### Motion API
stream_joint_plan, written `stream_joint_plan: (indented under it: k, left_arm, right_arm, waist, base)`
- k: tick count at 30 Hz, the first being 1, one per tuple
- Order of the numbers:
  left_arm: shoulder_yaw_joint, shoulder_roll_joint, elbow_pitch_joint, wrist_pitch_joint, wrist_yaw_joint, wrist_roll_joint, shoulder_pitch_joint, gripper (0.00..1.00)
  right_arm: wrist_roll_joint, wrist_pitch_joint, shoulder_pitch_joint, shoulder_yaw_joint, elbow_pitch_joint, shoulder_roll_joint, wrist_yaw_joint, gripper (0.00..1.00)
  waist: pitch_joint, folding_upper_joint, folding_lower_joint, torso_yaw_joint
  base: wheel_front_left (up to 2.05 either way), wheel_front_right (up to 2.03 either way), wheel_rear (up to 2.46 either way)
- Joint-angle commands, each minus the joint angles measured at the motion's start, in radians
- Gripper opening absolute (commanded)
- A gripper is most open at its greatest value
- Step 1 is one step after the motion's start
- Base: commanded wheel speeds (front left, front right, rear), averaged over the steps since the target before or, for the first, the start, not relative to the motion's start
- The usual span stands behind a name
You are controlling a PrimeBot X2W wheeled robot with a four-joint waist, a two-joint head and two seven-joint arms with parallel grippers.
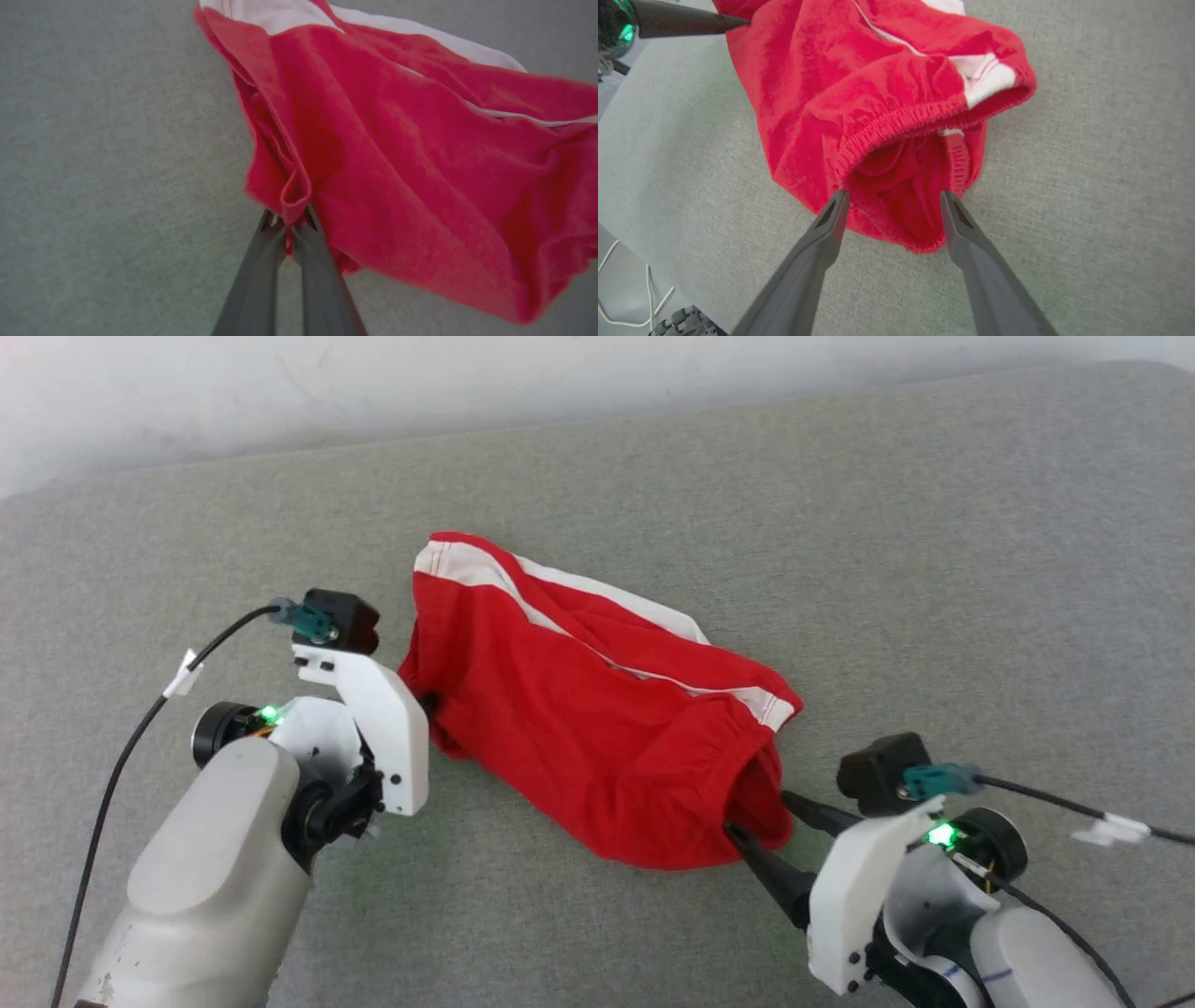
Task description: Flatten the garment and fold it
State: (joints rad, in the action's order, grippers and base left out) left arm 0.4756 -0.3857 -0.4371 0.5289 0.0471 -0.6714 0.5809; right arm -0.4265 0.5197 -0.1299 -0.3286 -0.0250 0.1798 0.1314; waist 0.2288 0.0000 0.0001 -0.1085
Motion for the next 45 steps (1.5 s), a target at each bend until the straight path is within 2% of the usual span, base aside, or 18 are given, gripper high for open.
stream_joint_plan:
  k: [1, 9, 10, 11, 12, 17, 21, 26, 29, 33, 40, 41, 42, 43, 44, 45]
  left_arm:
    - [0.002, 0.006, 0.014, 0.001, -0.006, -0.002, -0.003, 0.0]
    - [0.007, 0.012, 0.044, -0.007, -0.008, -0.006, -0.005, 0.0]
    - [0.008, 0.012, 0.045, -0.008, -0.008, -0.007, -0.006, 0.0]
    - [0.01, 0.013, 0.045, -0.008, -0.007, -0.008, -0.008, 0.0]
    - [0.01, 0.013, 0.046, -0.01, -0.006, -0.009, -0.01, 0.0]
    - [0.015, 0.013, 0.045, -0.019, -0.002, -0.012, -0.019, 0.0]
    - [0.009, 0.011, 0.063, -0.061, -0.013, -0.005, -0.037, 0.0]
    - [-0.009, -0.005, 0.13, -0.124, -0.051, 0.0, -0.127, 0.0]
    - [-0.015, -0.005, 0.195, -0.156, -0.086, -0.002, -0.209, 0.0]
    - [-0.039, 0.005, 0.286, -0.198, -0.155, -0.026, -0.357, 0.0]
    - [-0.06, 0.033, 0.364, -0.219, -0.255, -0.082, -0.598, 0.0]
    - [-0.063, 0.04, 0.368, -0.223, -0.266, -0.089, -0.619, 0.0]
    - [-0.062, 0.045, 0.369, -0.224, -0.274, -0.093, -0.635, 0.0]
    - [-0.062, 0.052, 0.369, -0.228, -0.278, -0.098, -0.646, 0.0]
    - [-0.066, 0.062, 0.368, -0.237, -0.281, -0.104, -0.652, 0.21]
    - [-0.067, 0.071, 0.364, -0.243, -0.281, -0.111, -0.655, 0.79]
  right_arm:
    - [-0.005, 0.009, -0.027, -0.012, 0.028, -0.003, -0.001, 1.0]
    - [-0.008, 0.066, -0.089, -0.061, 0.217, -0.007, -0.001, 1.0]
    - [-0.007, 0.083, -0.093, -0.065, 0.244, -0.004, -0.001, 0.49]
    - [-0.011, 0.095, -0.097, -0.066, 0.265, -0.005, -0.001, 0.2]
    - [-0.02, 0.111, -0.097, -0.066, 0.283, -0.008, -0.001, 0.0]
    - [-0.055, 0.15, -0.109, -0.079, 0.309, 0.0, -0.001, 0.0]
    - [-0.08, 0.103, -0.126, -0.074, 0.265, 0.025, -0.001, 0.0]
    - [-0.087, 0.035, -0.104, -0.049, 0.183, 0.076, -0.001, 0.0]
    - [-0.091, 0.011, -0.056, -0.011, 0.133, 0.109, -0.001, 0.0]
    - [-0.087, 0.012, 0.027, 0.04, 0.08, 0.141, -0.001, 0.0]
    - [-0.074, 0.039, 0.142, 0.08, 0.06, 0.13, -0.001, 0.0]
    - [-0.074, 0.033, 0.151, 0.083, 0.066, 0.122, -0.001, 0.18]
    - [-0.069, 0.023, 0.159, 0.083, 0.071, 0.117, -0.001, 0.45]
    - [-0.069, 0.009, 0.167, 0.086, 0.077, 0.109, -0.001, 1.0]
    - [-0.07, -0.007, 0.175, 0.09, 0.081, 0.1, -0.001, 1.0]
    - [-0.065, -0.025, 0.182, 0.091, 0.084, 0.096, -0.001, 1.0]
  waist:
    - [0.012, 0.0, -0.0001, 0.014]
    - [0.035, 0.0, -0.0001, 0.031]
    - [0.036, 0.0, -0.0001, 0.033]
    - [0.037, 0.0, -0.0001, 0.035]
    - [0.037, 0.0, -0.0001, 0.037]
    - [0.031, 0.0, -0.0001, 0.04]
    - [0.007, 0.0, -0.0001, 0.043]
    - [-0.065, 0.0, -0.0001, 0.053]
    - [-0.112, 0.0, -0.0001, 0.071]
    - [-0.153, 0.0, -0.0001, 0.085]
    - [-0.156, 0.0, -0.0001, 0.074]
    - [-0.153, 0.0, -0.0001, 0.072]
    - [-0.152, 0.0, -0.0001, 0.07]
    - [-0.15, 0.0, -0.0001, 0.07]
    - [-0.149, 0.0, -0.0001, 0.07]
    - [-0.148, 0.0, -0.0001, 0.07]
  base:
    - [0.0, 0.0, 0.0]
    - [0.0, 0.0, 0.0]
    - [0.0, 0.0, 0.0]
    - [0.0, 0.0, 0.0]
    - [0.0, 0.0, 0.0]
    - [0.0, 0.0, 0.0]
    - [0.0, 0.0, 0.0]
    - [0.0, 0.0, 0.0]
    - [0.0, 0.0, 0.0]
    - [0.0, 0.0, 0.0]
    - [0.0, 0.0, 0.0]
    - [0.0, 0.0, 0.0]
    - [0.0, 0.0, 0.0]
    - [0.0, 0.0, 0.0]
    - [0.0, 0.0, 0.0]
    - [0.0, 0.0, 0.0]
